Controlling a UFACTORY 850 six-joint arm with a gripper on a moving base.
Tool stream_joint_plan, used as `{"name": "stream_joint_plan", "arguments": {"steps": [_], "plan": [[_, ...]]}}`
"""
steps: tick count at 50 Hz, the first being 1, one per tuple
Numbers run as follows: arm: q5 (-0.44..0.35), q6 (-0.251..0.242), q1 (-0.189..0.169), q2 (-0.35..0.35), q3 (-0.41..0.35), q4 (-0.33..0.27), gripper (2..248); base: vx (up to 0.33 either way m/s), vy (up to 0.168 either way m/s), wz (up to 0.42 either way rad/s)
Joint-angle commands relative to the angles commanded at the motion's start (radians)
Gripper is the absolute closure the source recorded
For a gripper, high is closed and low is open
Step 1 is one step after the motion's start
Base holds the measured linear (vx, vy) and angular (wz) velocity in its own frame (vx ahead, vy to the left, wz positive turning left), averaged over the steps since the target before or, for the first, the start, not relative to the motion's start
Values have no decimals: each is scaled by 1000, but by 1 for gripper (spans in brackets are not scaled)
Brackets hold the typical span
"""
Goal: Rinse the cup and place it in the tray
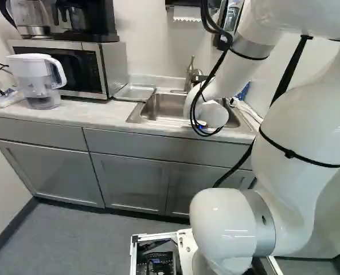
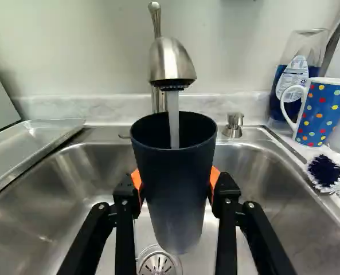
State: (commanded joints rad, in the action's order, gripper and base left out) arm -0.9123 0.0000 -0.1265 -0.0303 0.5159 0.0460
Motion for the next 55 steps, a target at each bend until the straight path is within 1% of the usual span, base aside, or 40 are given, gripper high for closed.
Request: {"name": "stream_joint_plan", "arguments": {"steps": [55], "plan": [[0, 0, 0, 0, 0, 0, 125, 0, 0, 0]]}}
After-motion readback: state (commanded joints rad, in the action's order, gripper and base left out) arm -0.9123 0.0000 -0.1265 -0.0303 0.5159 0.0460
